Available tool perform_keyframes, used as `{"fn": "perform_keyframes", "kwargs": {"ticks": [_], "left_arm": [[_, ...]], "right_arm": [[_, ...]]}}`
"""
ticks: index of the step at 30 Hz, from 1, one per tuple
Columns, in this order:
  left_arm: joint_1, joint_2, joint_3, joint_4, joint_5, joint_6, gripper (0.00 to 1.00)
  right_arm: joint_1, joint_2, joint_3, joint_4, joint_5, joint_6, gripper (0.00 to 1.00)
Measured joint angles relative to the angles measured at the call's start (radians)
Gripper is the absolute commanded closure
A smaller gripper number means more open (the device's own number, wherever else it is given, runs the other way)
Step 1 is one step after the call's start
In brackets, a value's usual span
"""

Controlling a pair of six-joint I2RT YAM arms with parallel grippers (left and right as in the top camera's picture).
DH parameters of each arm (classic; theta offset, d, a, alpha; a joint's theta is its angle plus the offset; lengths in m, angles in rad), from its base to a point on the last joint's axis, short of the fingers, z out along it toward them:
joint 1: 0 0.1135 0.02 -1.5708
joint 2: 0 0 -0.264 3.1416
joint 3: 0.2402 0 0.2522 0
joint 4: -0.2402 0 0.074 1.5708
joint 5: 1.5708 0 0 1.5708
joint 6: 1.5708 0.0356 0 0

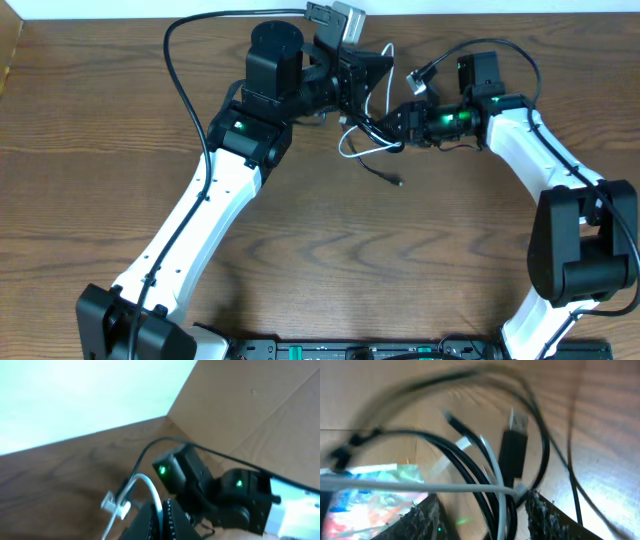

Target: Untangle cables

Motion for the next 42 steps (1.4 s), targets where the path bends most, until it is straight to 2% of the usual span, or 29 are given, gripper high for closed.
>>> {"fn": "perform_keyframes", "kwargs": {"ticks": [6, 16, 28, 42], "left_arm": [[0.003, 0.0, 0.0, 0.113, -0.007, -0.029, 0.92], [0.136, -0.011, -0.001, 0.303, -0.006, -0.191, 0.93], [0.267, -0.186, -0.001, 0.297, -0.006, -0.268, 0.93], [0.276, -0.196, -0.002, 0.348, -0.01, -0.274, 0.92]], "right_arm": [[0.064, 0.0, 0.0, -0.024, 0.112, 0.027, 0.54], [0.061, 0.032, -0.001, -0.056, 0.351, 0.103, 0.5], [0.061, 0.132, -0.002, -0.058, 0.413, 0.105, 0.56], [0.061, 0.133, -0.002, -0.084, 0.515, 0.105, 0.55]]}}
